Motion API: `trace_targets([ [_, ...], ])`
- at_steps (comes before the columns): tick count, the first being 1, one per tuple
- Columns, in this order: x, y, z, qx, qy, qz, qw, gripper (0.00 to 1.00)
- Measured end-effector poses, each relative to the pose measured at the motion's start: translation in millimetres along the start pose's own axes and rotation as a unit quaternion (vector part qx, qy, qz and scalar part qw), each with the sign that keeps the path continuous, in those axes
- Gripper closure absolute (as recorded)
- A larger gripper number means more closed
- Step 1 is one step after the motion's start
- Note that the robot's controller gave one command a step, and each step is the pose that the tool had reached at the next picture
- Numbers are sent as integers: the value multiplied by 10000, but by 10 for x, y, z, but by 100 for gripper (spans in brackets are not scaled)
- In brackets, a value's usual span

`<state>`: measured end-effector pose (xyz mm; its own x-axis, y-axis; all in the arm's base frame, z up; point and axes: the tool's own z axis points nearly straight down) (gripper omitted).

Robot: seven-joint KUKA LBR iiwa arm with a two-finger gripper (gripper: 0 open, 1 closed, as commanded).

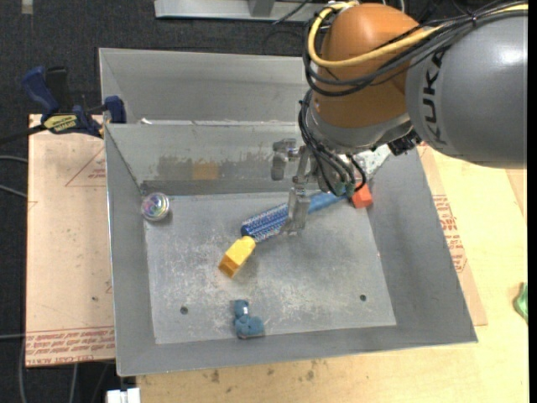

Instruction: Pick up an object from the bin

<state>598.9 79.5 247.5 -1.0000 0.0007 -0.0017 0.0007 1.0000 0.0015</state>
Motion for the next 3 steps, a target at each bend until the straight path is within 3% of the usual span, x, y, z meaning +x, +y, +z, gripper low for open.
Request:
trace_targets([
  [1,0,-1,0,-1,0,4,10000,100],
  [2,0,-1,0,-1,0,5,10000,0],
  [3,0,-2,0,-1,0,5,10000,100],
])
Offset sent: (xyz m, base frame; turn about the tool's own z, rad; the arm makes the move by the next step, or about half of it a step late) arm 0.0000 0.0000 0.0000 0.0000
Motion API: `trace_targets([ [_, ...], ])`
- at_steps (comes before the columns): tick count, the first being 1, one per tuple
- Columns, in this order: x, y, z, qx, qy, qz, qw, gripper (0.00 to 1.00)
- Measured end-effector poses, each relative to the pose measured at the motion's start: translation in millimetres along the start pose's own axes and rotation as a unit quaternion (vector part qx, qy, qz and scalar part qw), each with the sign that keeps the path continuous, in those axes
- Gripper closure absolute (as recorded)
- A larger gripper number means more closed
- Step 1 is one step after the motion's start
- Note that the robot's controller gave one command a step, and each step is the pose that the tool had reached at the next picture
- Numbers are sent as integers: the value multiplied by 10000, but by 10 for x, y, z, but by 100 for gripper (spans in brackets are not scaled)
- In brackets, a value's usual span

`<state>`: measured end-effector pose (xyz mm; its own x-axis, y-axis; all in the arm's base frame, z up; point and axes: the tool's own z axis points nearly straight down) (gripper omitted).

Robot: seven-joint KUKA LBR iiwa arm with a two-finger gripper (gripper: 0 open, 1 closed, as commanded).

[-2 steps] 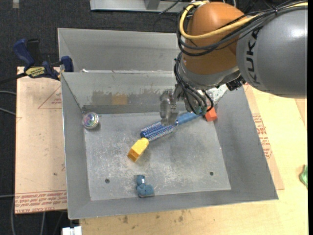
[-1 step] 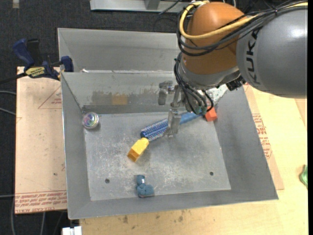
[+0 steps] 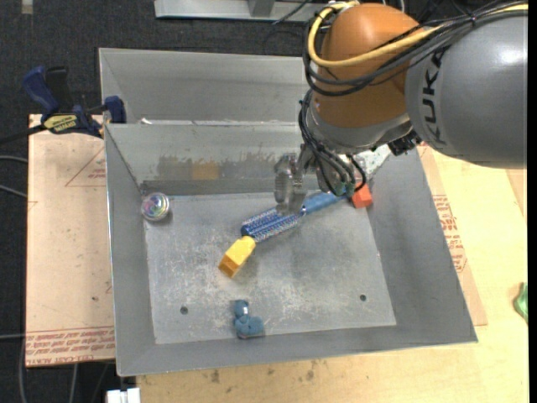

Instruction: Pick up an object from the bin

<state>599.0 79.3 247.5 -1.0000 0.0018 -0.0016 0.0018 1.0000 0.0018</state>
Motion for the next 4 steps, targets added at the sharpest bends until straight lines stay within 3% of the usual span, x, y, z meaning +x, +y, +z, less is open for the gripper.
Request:
trace_targets([
  [1,0,0,0,0,0,-1,10000,0],
  [2,-525,-220,1351,4,28,444,9990,0],
  [3,-537,-214,1298,-1,-3,443,9990,100],
  [4,-300,-186,636,-7,-31,820,9966,100],
])
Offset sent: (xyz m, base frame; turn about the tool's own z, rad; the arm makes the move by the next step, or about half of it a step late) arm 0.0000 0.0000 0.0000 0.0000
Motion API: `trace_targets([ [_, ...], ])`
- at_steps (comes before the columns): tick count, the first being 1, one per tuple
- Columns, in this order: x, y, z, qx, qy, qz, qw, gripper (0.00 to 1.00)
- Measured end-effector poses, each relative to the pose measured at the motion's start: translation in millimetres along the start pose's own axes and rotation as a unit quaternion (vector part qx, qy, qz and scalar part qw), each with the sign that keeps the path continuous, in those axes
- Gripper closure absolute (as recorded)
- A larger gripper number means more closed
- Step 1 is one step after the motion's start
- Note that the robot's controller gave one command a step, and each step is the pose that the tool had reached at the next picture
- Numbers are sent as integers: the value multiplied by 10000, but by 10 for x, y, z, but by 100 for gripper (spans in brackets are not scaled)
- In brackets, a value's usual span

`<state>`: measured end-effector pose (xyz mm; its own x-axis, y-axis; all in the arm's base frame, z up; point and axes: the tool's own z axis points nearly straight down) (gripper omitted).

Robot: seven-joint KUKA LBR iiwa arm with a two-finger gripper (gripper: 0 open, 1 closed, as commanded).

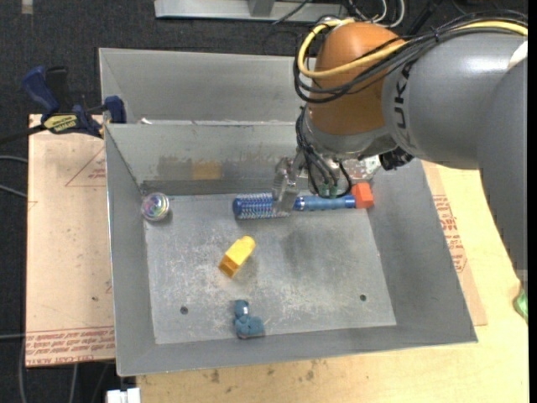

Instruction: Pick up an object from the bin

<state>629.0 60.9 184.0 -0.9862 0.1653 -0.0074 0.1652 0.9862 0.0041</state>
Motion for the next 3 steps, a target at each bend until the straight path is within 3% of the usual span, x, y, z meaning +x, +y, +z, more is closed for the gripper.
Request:
trace_targets([
  [1,222,9,499,12,53,-1083,9941,100],
  [2,344,-35,311,15,31,575,9983,100],
  [3,488,-8,557,27,40,2338,9723,100],
])
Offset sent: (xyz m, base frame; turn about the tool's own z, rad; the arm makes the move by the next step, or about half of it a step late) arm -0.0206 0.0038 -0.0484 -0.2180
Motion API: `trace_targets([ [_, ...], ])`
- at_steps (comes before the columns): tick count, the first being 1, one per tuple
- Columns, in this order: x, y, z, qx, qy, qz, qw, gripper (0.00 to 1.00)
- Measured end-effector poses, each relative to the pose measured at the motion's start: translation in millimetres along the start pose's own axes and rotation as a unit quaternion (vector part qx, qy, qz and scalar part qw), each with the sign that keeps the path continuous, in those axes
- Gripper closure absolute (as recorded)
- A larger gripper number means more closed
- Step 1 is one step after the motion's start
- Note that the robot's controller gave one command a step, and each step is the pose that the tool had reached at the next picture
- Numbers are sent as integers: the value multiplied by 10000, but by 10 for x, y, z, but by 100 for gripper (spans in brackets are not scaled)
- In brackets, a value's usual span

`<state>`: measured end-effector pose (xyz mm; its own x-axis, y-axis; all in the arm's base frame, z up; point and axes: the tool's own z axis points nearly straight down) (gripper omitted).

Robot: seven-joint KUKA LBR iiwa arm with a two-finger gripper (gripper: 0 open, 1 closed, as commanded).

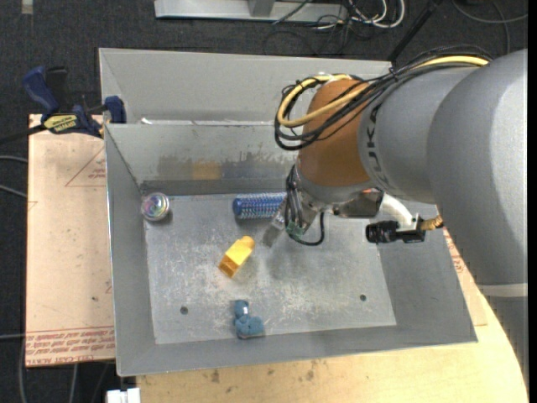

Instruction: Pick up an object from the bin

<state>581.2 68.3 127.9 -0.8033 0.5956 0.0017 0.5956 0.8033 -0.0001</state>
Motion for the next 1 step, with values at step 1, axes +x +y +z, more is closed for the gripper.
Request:
trace_targets([
  [1,-51,247,-112,-11,-14,2653,9642,100],
])
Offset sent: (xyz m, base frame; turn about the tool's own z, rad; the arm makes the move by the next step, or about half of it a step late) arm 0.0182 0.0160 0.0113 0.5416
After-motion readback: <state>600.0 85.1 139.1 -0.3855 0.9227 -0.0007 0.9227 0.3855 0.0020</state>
